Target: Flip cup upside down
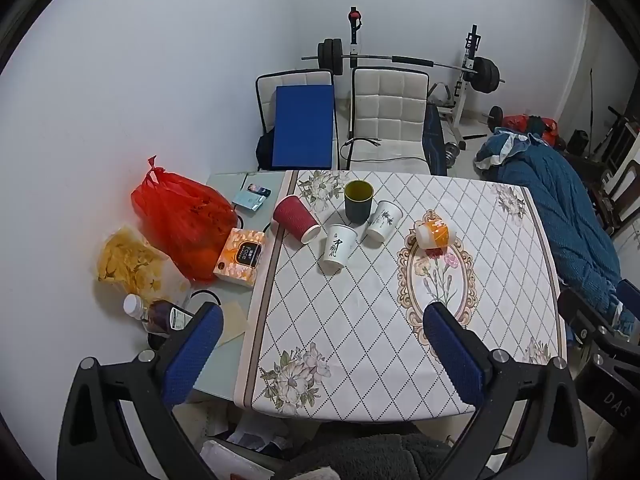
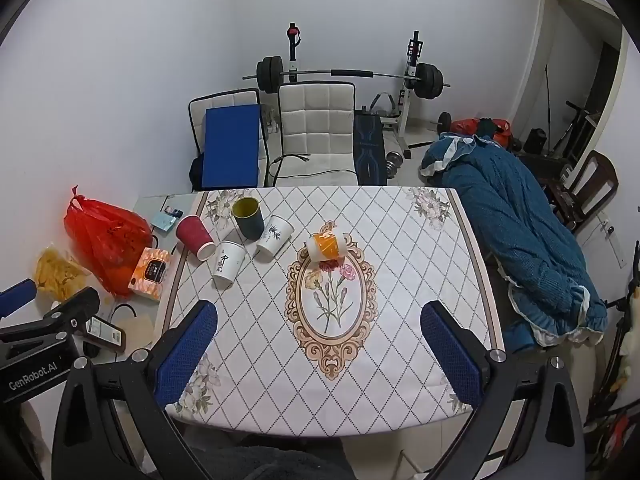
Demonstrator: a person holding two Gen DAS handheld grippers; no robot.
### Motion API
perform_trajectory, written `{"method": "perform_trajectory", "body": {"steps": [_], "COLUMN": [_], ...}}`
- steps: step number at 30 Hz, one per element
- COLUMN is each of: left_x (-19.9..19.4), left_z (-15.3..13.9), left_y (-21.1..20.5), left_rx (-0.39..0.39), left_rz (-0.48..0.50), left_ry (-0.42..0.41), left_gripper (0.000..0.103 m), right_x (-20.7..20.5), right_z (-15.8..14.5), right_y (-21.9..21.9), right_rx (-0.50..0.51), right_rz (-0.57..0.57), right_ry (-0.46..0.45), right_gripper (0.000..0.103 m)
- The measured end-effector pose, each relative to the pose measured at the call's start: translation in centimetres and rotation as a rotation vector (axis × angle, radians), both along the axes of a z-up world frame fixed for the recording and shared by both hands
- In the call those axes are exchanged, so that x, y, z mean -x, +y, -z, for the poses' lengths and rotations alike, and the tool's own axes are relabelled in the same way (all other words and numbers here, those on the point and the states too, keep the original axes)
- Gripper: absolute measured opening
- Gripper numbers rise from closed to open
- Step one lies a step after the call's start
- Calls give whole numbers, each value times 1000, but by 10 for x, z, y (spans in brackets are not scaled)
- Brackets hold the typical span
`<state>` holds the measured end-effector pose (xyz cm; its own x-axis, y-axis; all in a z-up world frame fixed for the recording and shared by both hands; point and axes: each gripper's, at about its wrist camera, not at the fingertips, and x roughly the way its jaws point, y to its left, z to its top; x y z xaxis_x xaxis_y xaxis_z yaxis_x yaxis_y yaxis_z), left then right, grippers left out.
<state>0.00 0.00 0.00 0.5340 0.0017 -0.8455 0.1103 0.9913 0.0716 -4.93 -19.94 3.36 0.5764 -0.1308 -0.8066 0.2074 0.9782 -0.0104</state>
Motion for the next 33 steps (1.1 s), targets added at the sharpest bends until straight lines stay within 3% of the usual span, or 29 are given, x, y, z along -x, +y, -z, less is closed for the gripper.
{"method": "perform_trajectory", "body": {"steps": [33], "left_x": [5], "left_z": [-16], "left_y": [-10], "left_rx": [6], "left_rz": [-2], "left_ry": [-18], "left_gripper": [103], "right_x": [10], "right_z": [-11], "right_y": [-2], "right_rx": [-3], "right_rz": [2], "right_ry": [-11], "right_gripper": [103]}}
